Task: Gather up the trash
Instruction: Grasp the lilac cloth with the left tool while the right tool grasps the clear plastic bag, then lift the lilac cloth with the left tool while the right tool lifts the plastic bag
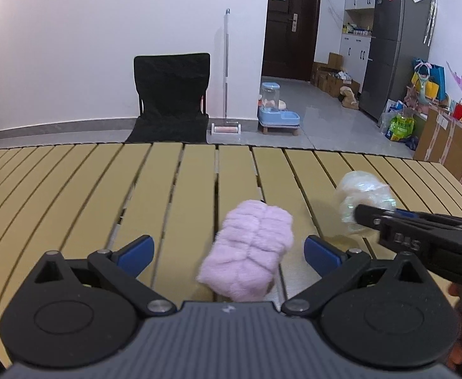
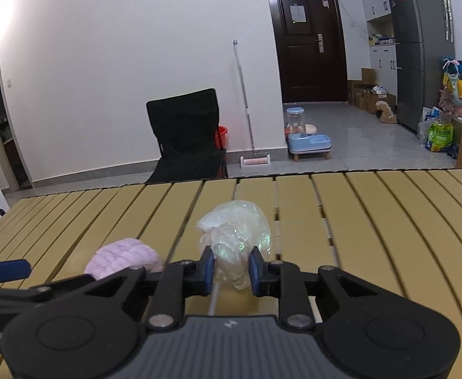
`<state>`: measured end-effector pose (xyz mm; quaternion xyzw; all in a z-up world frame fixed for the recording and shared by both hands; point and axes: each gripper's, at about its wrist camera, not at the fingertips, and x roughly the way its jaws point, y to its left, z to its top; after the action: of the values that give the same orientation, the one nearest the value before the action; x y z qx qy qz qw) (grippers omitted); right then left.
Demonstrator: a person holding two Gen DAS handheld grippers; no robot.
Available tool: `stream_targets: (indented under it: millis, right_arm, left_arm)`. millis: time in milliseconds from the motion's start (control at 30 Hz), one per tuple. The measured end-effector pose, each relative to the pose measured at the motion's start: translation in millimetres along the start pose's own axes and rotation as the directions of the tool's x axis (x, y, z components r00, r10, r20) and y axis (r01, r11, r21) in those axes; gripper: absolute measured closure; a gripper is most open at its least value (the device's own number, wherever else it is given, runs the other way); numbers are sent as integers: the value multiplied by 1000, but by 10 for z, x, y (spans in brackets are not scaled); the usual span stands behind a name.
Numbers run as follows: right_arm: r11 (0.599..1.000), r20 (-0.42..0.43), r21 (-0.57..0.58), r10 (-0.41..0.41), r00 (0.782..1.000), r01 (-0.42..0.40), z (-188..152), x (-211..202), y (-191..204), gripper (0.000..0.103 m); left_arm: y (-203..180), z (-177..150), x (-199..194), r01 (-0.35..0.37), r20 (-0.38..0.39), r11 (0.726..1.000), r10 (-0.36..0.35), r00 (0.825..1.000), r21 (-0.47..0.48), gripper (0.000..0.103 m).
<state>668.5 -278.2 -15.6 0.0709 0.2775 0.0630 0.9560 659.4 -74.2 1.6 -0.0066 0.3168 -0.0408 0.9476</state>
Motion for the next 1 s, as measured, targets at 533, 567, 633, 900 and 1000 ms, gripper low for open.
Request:
stream_targets:
  millis: [533,567,633,900,1000]
  right_arm:
    - [1000,57,-21,13,998,-12,-121,-331,-294,82]
    - [1000,57,-23,16,998,-15,-131,-338,-291,82]
    - [999,56,-26,23,998,-21,-153,-354,-285,82]
    - [998,44,-52,29,999,-27,-213,-431,-234,82]
    - [998,37,-49,34,999,-32,-238,-482,-198,82]
  left_arm:
    - [-181,-66,449,-32,-73,999,32,997,4,15]
    - [-183,-72,470,-32,-85,999,32,996,-1,19]
    - [-179,-79,501,-19,-108,1000,18,994,-7,48]
    - [-191,-89,264,14,-79,1000,-14,997,6,75]
    - [-213,-86,128,24,-64,1000,-22,998,19,77]
